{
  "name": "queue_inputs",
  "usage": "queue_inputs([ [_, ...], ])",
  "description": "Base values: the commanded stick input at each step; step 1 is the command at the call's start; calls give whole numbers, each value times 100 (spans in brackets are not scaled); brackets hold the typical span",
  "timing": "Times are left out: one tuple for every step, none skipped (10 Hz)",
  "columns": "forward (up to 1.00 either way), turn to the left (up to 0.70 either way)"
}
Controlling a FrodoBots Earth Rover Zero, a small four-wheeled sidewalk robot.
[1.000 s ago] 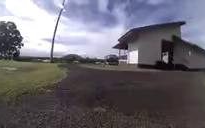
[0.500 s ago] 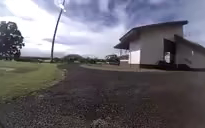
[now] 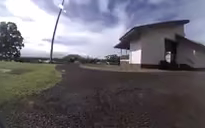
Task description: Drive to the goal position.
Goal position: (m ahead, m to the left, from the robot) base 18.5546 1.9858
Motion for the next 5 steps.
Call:
queue_inputs([
  [50, 0],
  [50, 0],
  [50, 0],
  [50, 0],
  [50, 1],
])
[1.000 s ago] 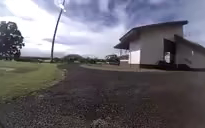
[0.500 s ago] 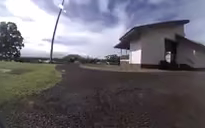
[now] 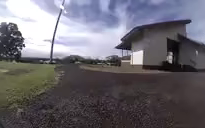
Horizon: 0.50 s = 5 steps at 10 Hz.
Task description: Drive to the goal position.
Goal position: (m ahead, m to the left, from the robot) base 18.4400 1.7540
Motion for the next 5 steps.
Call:
queue_inputs([
  [50, 19],
  [50, 39],
  [50, 50],
  [50, 50],
  [50, 50],
])
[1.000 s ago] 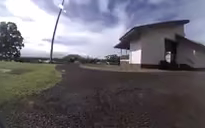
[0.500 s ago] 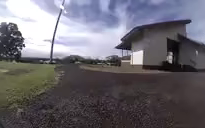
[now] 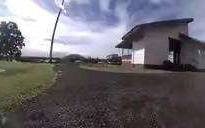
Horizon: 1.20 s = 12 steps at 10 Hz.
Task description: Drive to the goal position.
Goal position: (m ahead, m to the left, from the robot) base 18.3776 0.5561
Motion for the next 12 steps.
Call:
queue_inputs([
  [50, 50],
  [50, 23],
  [50, 0],
  [50, 0],
  [50, 0],
  [50, 0],
  [50, 0],
  [50, 0],
  [50, 0],
  [50, 0],
  [50, 0],
  [50, 0],
])
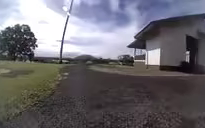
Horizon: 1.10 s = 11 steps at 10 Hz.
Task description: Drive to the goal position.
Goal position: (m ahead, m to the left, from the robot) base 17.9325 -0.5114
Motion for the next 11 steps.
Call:
queue_inputs([
  [50, 0],
  [50, 0],
  [50, 0],
  [50, 50],
  [50, 50],
  [50, 50],
  [50, 50],
  [50, 50],
  [50, 50],
  [50, 50],
  [50, 50],
])
